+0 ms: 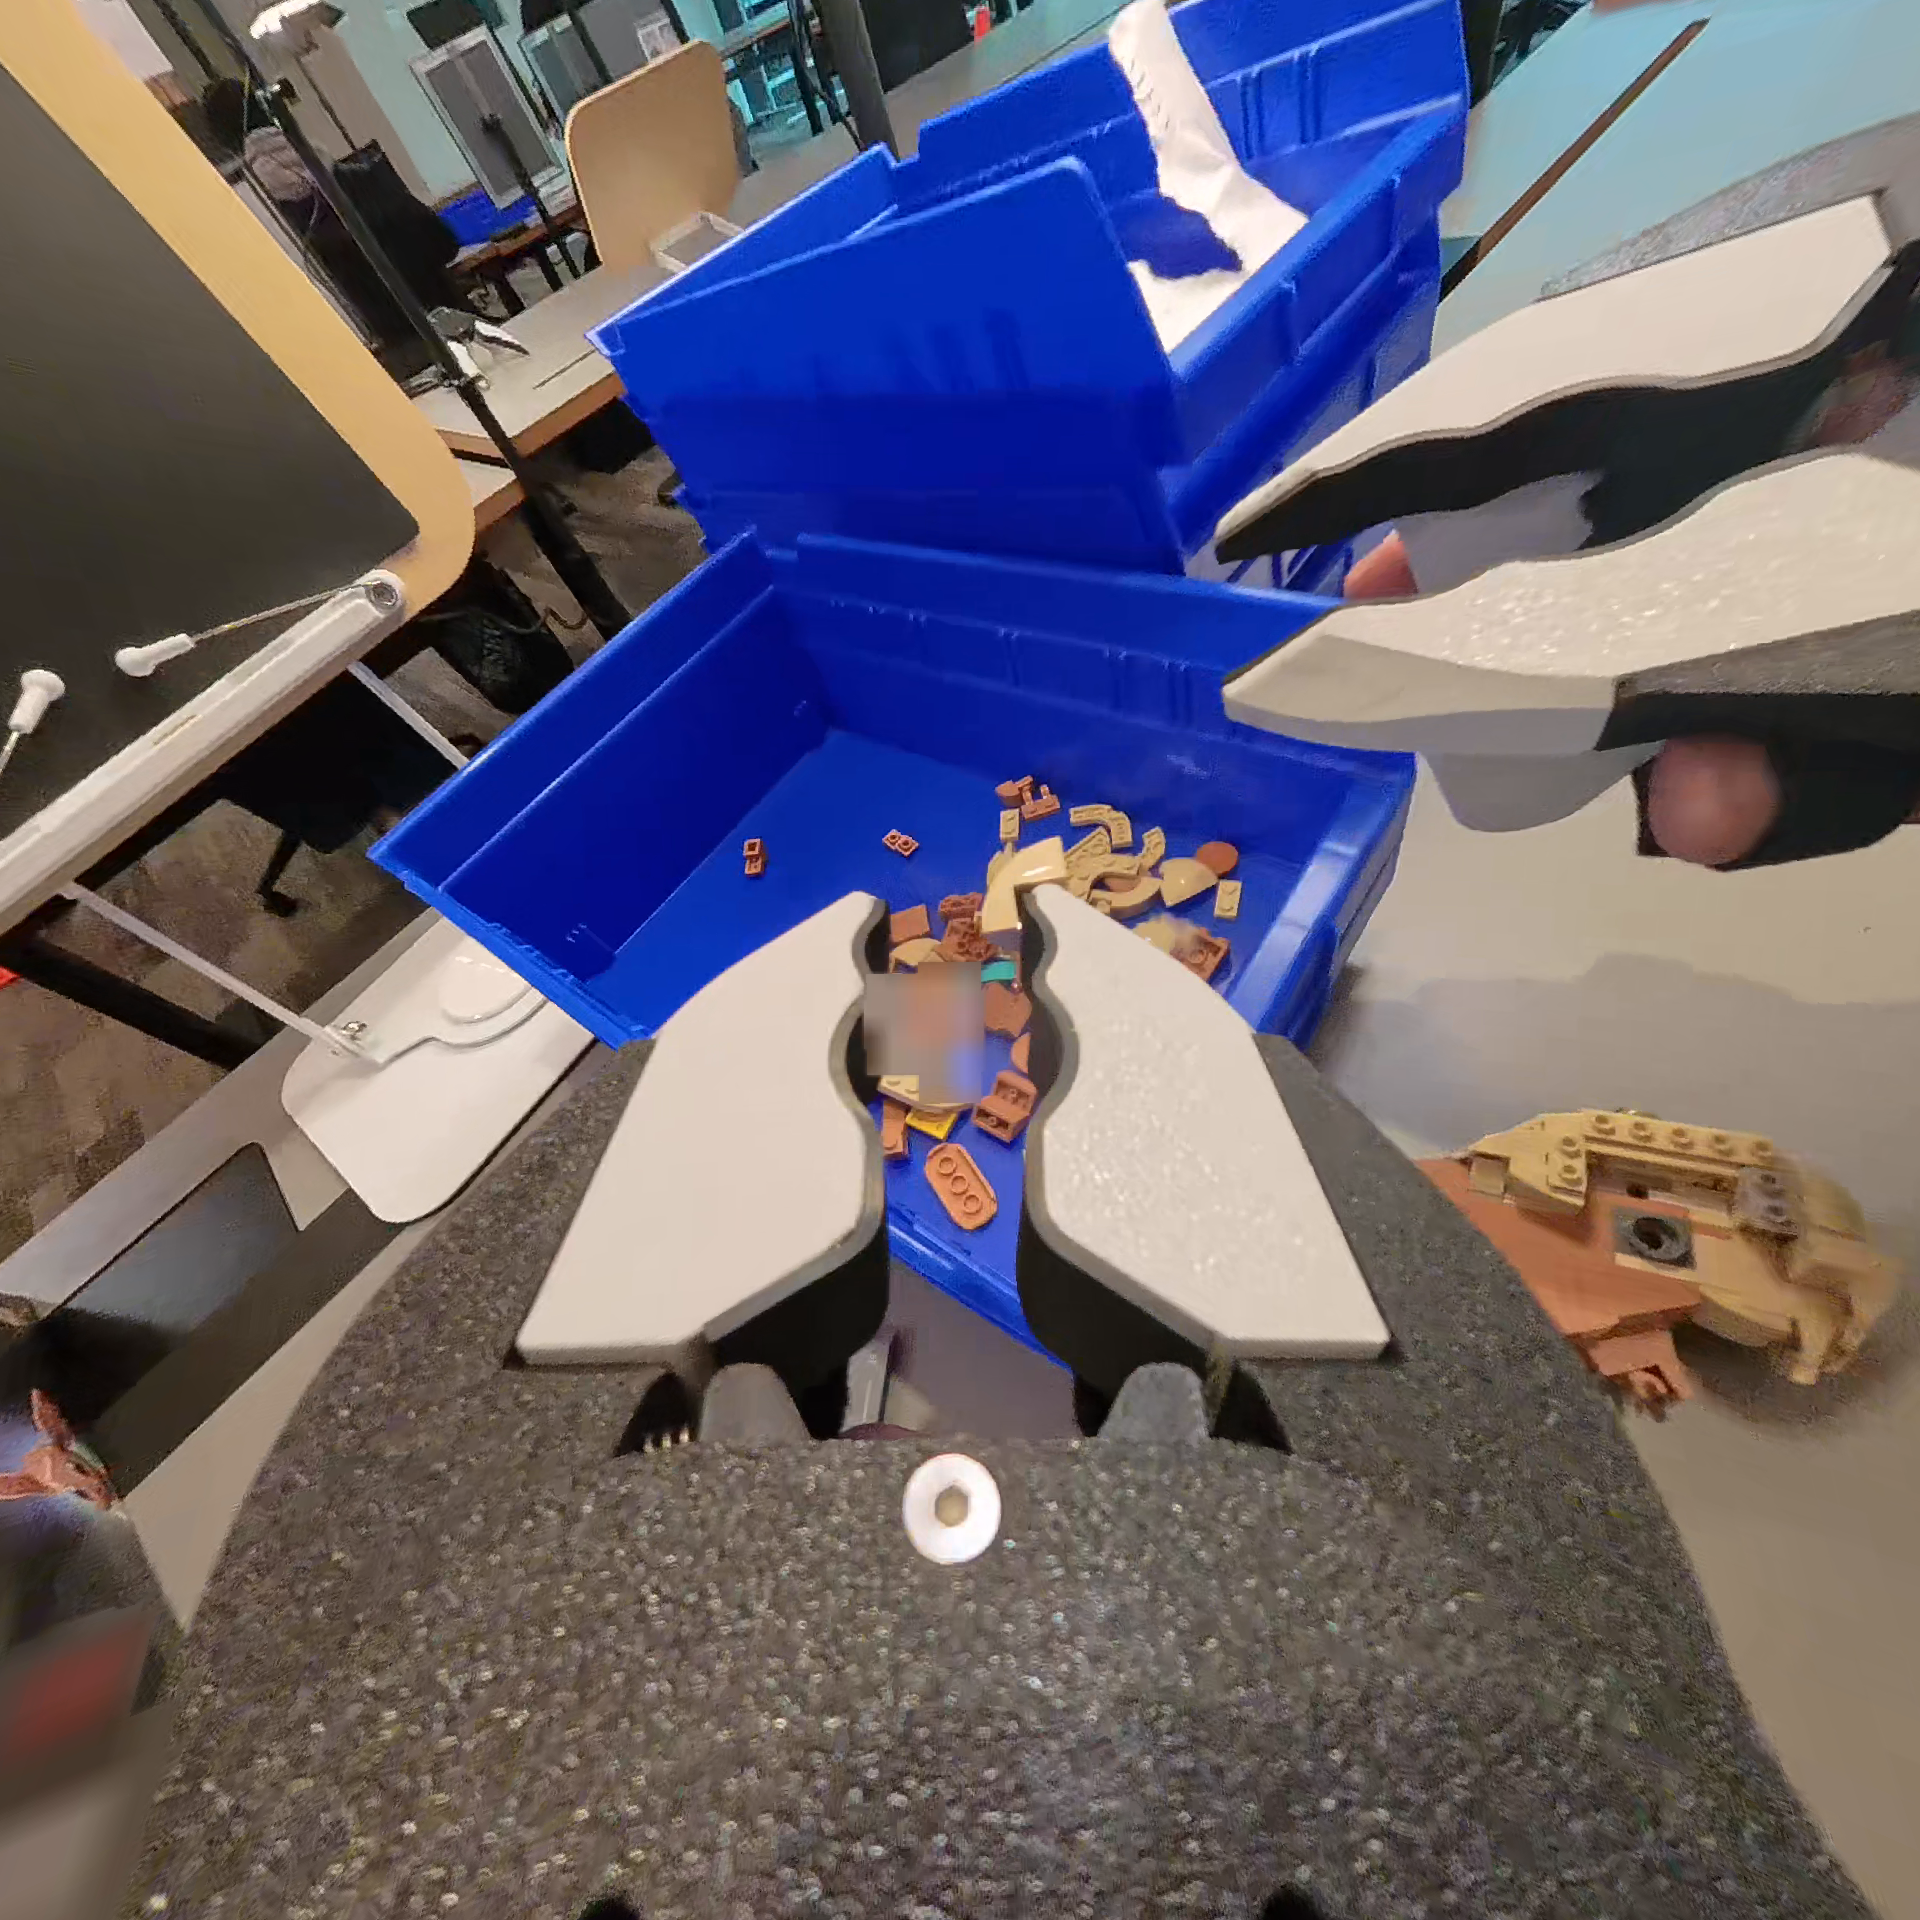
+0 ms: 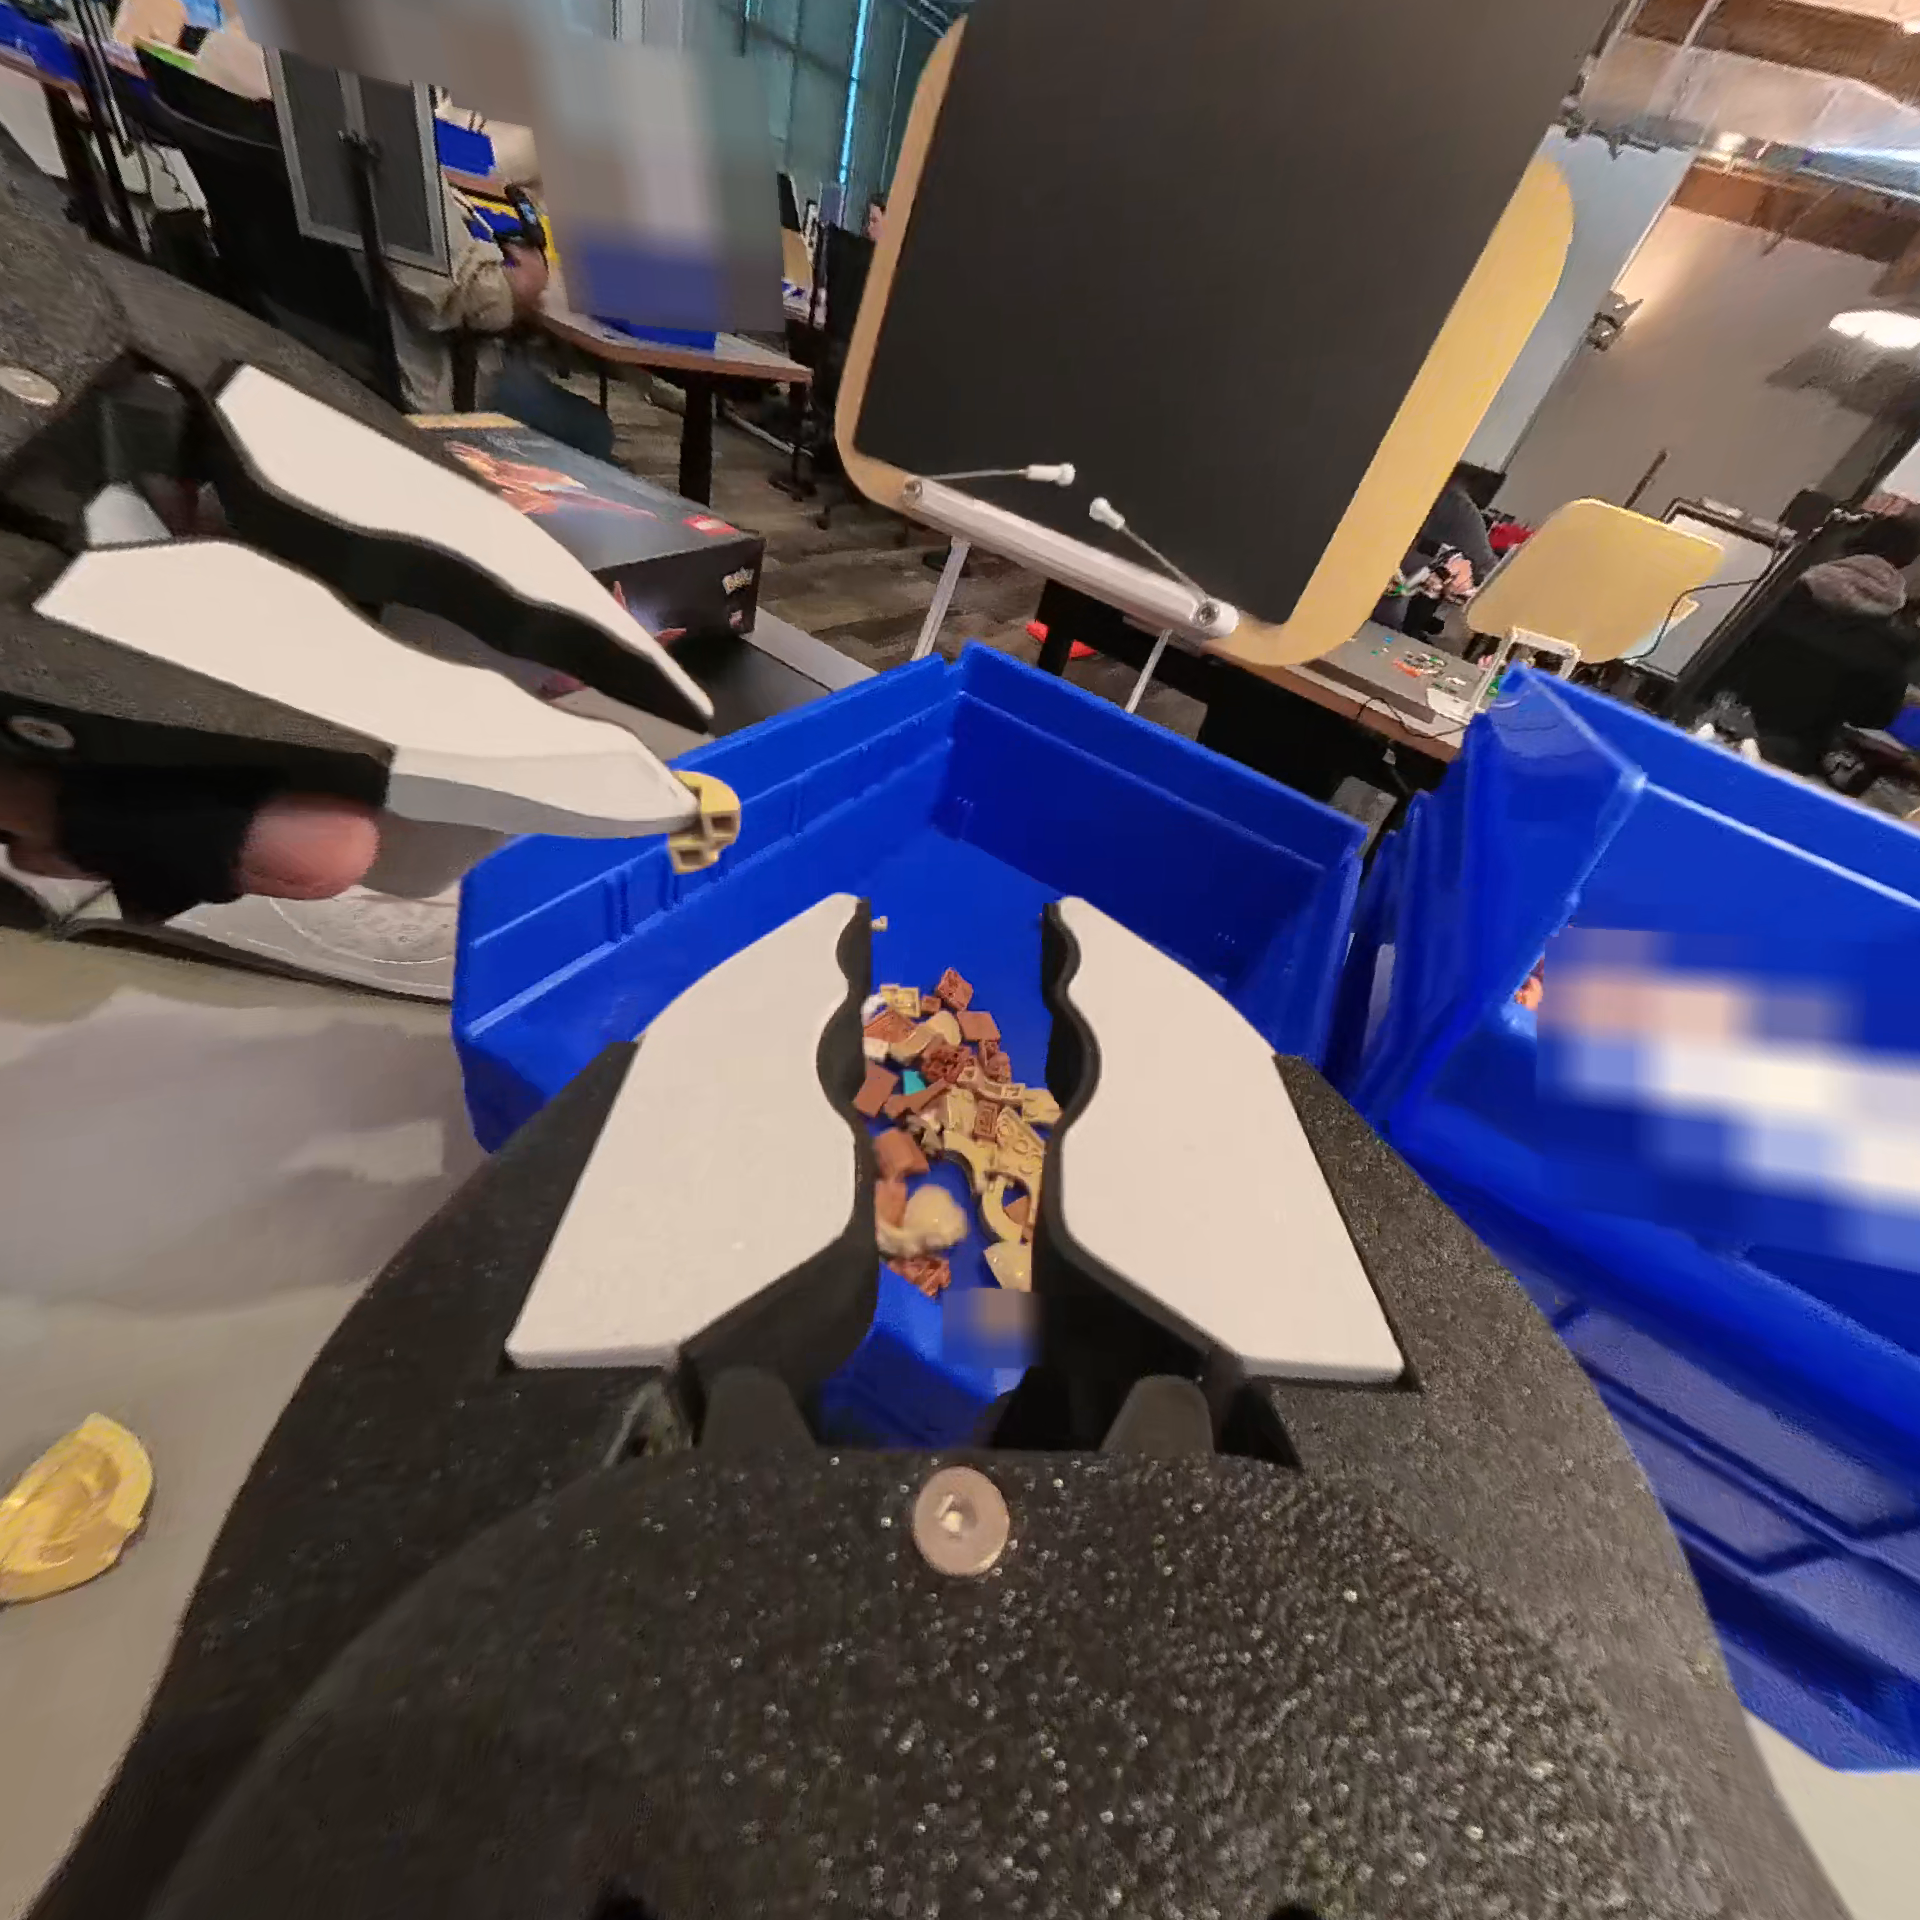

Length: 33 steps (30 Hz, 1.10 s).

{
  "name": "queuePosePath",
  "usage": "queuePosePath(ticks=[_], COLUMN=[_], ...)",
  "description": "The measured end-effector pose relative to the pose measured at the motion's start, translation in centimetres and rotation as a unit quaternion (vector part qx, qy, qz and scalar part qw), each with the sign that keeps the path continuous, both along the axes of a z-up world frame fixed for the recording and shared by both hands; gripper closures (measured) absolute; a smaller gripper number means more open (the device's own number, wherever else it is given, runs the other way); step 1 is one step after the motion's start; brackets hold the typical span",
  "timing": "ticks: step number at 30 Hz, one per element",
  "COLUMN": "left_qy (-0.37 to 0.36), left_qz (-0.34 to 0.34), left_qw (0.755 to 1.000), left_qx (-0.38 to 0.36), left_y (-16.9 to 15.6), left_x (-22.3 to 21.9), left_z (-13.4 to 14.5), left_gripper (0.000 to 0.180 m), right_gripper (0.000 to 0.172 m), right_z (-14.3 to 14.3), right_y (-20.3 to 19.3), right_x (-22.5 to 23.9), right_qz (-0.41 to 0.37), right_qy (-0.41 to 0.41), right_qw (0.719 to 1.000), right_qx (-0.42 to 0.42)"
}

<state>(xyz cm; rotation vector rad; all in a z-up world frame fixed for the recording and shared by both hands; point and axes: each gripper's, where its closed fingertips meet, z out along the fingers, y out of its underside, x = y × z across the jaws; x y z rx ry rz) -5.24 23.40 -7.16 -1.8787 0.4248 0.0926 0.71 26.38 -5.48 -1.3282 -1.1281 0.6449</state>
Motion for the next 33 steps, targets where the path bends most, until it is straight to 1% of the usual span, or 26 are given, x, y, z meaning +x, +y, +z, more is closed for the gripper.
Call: queuePosePath(ticks=[3, 7, 10, 12, 16, 19, 23, 27, 29, 33], left_qy=[0.002, -0.008, -0.012, -0.034, -0.083, -0.11, -0.138, -0.146, -0.144, -0.139], left_qz=[0.001, 0.01, 0.019, 0.01, -0.007, -0.003, -0.002, -0.007, -0.006, -0.003], left_qw=[1.0, 1.0, 1.0, 0.999, 0.996, 0.994, 0.99, 0.989, 0.989, 0.99], left_qx=[0.004, -0.005, -0.001, -0.008, -0.017, -0.013, -0.006, -0.006, -0.006, 0.001], left_y=[-0.4, -1.0, -0.9, -0.8, -0.5, -0.1, 0.2, 0.1, 0.0, -0.1], left_x=[-0.4, -1.1, -1.6, -1.2, -0.1, -0.2, -0.5, -0.5, -0.5, -0.7], left_z=[-1.0, -1.9, -2.1, -2.4, -2.9, -2.7, -2.5, -2.5, -2.5, -2.2], left_gripper=[0.154, 0.154, 0.154, 0.154, 0.153, 0.152, 0.15, 0.149, 0.149, 0.148], right_gripper=[0.141, 0.141, 0.143, 0.143, 0.143, 0.143, 0.143, 0.143, 0.143, 0.143], right_z=[-1.5, -2.4, -3.3, -3.9, -3.6, -3.5, -3.9, -4.6, -4.8, -4.1], right_y=[-0.2, -0.8, -1.7, -2.6, -4.0, -4.6, -3.0, -1.0, -0.9, -1.6], right_x=[0.7, 2.0, 2.4, 1.9, 0.0, -1.6, -3.5, -4.5, -4.3, -3.7], right_qz=[0.004, 0.01, 0.017, 0.036, 0.071, 0.085, 0.057, 0.035, 0.038, 0.038], right_qy=[-0.02, -0.019, -0.027, -0.037, -0.031, -0.037, -0.057, -0.054, -0.051, -0.04], right_qw=[1.0, 1.0, 0.999, 0.999, 0.996, 0.993, 0.992, 0.995, 0.996, 0.996], right_qx=[0.005, -0.006, 0.003, 0.016, 0.05, 0.073, 0.099, 0.07, 0.059, 0.074])
